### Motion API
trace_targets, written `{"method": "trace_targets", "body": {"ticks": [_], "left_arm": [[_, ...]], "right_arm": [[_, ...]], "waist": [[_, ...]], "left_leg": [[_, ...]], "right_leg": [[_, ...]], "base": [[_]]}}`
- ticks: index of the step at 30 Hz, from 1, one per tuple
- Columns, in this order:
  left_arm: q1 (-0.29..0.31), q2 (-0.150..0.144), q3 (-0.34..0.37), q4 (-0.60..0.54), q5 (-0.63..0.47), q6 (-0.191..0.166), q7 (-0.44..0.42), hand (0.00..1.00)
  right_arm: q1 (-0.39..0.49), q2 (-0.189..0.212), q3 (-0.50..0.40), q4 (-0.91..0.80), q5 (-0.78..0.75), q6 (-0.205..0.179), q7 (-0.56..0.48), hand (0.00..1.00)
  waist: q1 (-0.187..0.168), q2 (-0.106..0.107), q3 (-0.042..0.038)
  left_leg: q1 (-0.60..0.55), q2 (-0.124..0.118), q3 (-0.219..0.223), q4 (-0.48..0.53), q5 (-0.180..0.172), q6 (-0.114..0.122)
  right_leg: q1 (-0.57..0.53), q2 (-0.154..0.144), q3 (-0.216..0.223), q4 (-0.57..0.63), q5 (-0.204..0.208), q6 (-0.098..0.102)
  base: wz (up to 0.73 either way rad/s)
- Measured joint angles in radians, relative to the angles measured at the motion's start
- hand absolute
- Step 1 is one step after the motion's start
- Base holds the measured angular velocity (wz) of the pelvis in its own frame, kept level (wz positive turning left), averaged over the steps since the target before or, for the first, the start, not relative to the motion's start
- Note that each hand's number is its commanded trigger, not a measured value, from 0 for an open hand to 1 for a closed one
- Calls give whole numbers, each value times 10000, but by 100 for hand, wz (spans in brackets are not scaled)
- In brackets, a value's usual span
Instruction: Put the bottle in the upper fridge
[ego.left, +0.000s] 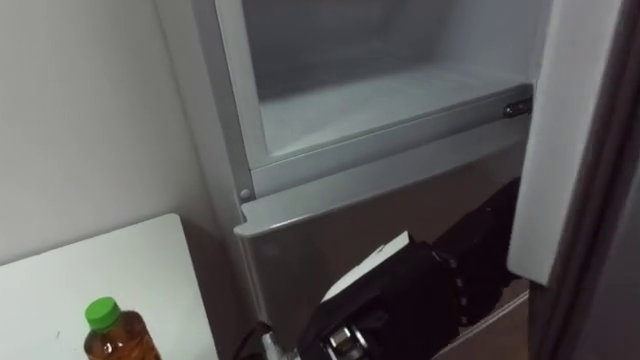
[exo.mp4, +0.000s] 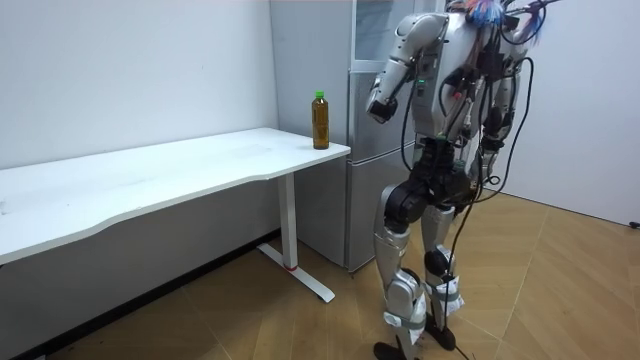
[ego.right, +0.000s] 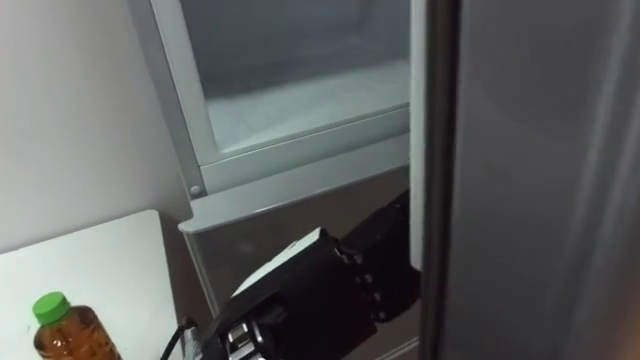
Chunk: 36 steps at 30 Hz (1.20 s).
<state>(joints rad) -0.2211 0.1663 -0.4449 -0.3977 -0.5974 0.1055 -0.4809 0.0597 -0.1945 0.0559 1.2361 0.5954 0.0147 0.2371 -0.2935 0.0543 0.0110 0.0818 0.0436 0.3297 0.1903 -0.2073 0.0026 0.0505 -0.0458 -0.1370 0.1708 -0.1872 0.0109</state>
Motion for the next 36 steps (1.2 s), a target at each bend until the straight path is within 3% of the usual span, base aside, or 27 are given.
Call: {"method": "trace_targets", "body": {"ticks": [11, 15, 26, 32, 36], "left_arm": [[-974, 14, -475, 81, 4, 197, 165, 0], [-1251, 0, -573, 81, -12, 212, 178, 0], [-1672, -58, -798, 335, -36, 292, 152, 0], [-1840, -380, -1083, 686, -93, 287, 167, 0], [-1841, -379, -1106, 771, -439, 287, 212, 0]], "right_arm": [[-21, -17, 115, -2, 274, -8, -290, 0], [-61, -220, 403, -4, 287, -11, -376, 0], [-62, -404, 401, 26, 268, 12, -517, 0], [-61, -402, 399, -10, 246, 9, -514, 0], [-81, -403, 401, -78, 243, 9, -509, 0]], "waist": [[-71, 70, -24], [-83, 256, -12], [-407, 275, -14], [-478, 273, -13], [-626, 275, -12]], "left_leg": [[-3, 139, 554, 33, -2, -3], [5, 179, 742, 84, -1, -3], [45, 205, 785, 78, -1, -6], [31, 207, 795, 80, -2, -6], [34, 213, 789, 80, -2, -6]], "right_leg": [[-289, 163, 580, -4, 90, -93], [-302, 192, 677, -5, 89, -113], [-298, 213, 787, -4, 102, -133], [-291, 210, 752, -7, 110, -134], [-277, 212, 725, -15, 112, -138]], "base": [[-19], [-7], [-3], [1], [1]]}}
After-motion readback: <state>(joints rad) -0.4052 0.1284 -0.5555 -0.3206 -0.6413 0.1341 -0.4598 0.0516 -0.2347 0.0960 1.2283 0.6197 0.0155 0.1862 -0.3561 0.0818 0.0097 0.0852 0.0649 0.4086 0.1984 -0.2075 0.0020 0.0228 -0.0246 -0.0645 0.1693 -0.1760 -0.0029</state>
